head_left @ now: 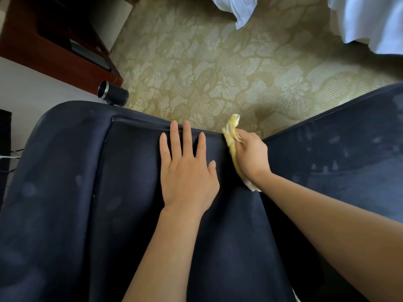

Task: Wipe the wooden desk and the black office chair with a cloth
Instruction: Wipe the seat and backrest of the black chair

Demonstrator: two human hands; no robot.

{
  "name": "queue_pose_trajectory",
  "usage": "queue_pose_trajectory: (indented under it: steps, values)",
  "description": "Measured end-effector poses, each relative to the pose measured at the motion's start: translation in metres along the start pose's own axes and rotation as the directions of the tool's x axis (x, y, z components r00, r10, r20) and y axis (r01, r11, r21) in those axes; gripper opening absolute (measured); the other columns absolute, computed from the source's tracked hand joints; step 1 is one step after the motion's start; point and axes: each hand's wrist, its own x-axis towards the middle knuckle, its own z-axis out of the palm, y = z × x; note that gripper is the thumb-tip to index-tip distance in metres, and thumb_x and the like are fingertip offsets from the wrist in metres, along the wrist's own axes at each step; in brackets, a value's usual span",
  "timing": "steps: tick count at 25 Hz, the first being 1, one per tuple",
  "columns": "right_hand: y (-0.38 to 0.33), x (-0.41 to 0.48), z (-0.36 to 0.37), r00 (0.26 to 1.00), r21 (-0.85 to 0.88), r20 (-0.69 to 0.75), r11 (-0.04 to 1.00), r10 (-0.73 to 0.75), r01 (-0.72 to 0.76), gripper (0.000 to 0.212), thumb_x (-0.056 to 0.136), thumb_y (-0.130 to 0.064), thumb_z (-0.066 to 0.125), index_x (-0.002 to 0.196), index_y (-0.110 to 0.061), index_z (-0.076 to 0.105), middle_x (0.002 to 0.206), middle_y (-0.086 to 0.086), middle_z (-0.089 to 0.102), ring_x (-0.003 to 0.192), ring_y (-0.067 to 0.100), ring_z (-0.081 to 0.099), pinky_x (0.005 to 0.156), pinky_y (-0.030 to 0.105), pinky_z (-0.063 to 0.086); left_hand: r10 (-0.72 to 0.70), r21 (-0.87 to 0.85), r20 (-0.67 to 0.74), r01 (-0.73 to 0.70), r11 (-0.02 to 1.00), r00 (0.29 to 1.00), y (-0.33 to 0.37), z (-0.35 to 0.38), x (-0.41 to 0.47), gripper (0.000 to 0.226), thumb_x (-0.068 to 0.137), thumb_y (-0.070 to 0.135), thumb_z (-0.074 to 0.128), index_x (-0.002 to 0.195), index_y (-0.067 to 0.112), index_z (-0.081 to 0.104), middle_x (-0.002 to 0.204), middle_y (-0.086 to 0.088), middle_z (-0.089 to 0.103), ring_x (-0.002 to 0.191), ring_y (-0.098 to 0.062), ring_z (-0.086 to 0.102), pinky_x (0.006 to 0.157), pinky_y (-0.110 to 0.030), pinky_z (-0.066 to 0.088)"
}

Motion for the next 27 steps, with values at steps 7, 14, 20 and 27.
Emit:
queue_pose_trajectory:
  steps: [7,14,20,27]
  values:
    - [0.093,-0.063,-0.01,0.878,-0.351,0.237,0.879,0.416,-0.322,0.029,0.094,-0.012,0.036,0.114,-0.012,0.057,0.106,0.018,0.064,0.099,0.036,0.058,0.075,0.033,0.039,0.007,0.052,0.015,-0.008,0.999,1.0,0.0,0.003,0.002,0.067,0.096,0.048,0.025,0.151,0.02,-0.001,0.157,-0.016,-0.014,0.141,-0.038,-0.022,0.112,-0.051,-0.016]
    - [0.134,-0.169,-0.018,0.638,-0.252,0.277,0.695,0.718,-0.673,0.04,0.098,-0.018,0.04,0.137,-0.021,0.049,0.134,0.009,0.054,0.121,0.029,0.05,0.093,0.027,0.038,0.004,0.082,0.017,-0.005,0.997,1.0,0.001,0.004,0.001,0.07,0.095,0.051,0.027,0.151,0.02,-0.002,0.157,-0.016,-0.013,0.141,-0.039,-0.021,0.111,-0.052,-0.016]
    - [0.062,-0.087,-0.009,0.778,0.147,0.148,0.765,0.61,-0.627,0.028,0.094,-0.025,0.046,0.119,-0.025,0.061,0.114,0.0,0.063,0.105,0.022,0.055,0.087,0.028,0.04,0.004,0.08,0.015,-0.006,0.997,1.0,0.001,0.004,0.001,0.07,0.095,0.05,0.029,0.151,0.02,-0.002,0.157,-0.016,-0.012,0.142,-0.039,-0.02,0.111,-0.052,-0.015]
    - [-0.013,-0.029,-0.004,0.983,0.207,0.109,0.964,0.149,-0.169,0.038,0.092,-0.023,0.055,0.13,-0.025,0.054,0.11,-0.009,0.049,0.107,0.008,0.047,0.087,0.014,0.028,0.003,0.077,0.017,-0.004,0.997,1.0,0.001,0.005,0.002,0.071,0.094,0.05,0.029,0.151,0.021,-0.003,0.157,-0.016,-0.013,0.141,-0.038,-0.021,0.111,-0.051,-0.016]
